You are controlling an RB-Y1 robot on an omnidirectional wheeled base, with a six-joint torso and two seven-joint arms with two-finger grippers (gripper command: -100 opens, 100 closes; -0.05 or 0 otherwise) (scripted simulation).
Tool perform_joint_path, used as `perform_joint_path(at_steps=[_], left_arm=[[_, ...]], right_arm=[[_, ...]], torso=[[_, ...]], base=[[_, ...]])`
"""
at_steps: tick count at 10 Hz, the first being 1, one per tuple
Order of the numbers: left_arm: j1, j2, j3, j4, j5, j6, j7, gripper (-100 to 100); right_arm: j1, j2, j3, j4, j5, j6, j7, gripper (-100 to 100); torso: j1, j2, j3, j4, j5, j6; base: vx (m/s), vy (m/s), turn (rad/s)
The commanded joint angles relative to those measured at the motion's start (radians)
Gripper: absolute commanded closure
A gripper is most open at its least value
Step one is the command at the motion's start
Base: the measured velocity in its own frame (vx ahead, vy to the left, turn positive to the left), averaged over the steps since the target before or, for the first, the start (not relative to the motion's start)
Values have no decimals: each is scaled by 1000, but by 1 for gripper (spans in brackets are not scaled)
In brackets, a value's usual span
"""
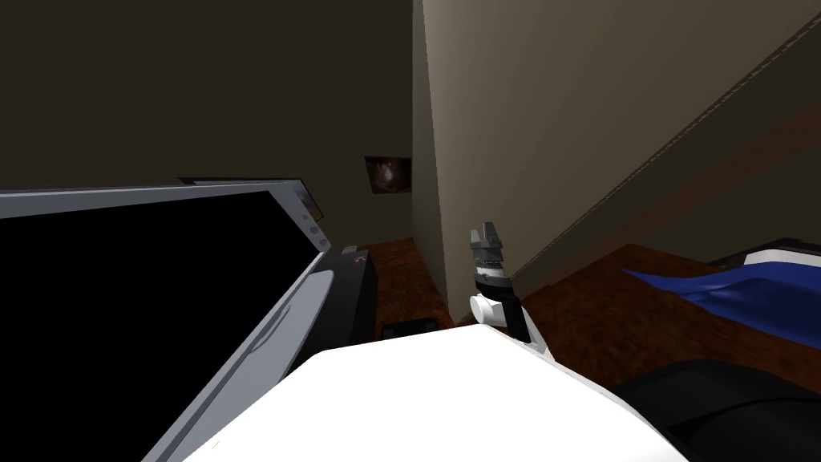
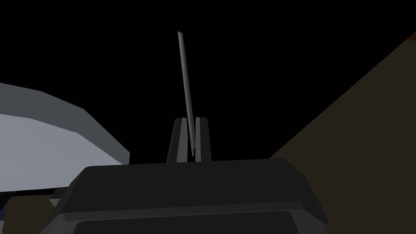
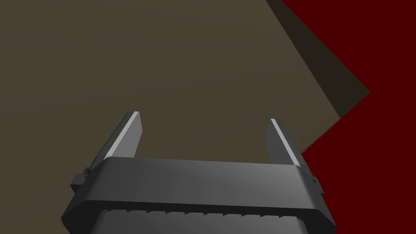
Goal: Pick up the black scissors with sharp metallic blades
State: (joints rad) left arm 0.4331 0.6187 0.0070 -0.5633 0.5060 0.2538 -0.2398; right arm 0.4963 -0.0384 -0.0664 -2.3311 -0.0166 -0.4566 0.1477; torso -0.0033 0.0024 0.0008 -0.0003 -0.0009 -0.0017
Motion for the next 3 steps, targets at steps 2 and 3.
perform_joint_path(at_steps=[2,3], left_arm=[[2,13,-12,-2,35,3,-15,100],[2,14,-14,-1,40,3,-19,0]], right_arm=[[0,0,0,0,0,0,0,0],[0,0,0,0,0,0,0,0]], torso=[[-1,-1,0,0,0,0],[0,0,0,0,0,0]], base=[[8,-32,0],[0,0,0]])
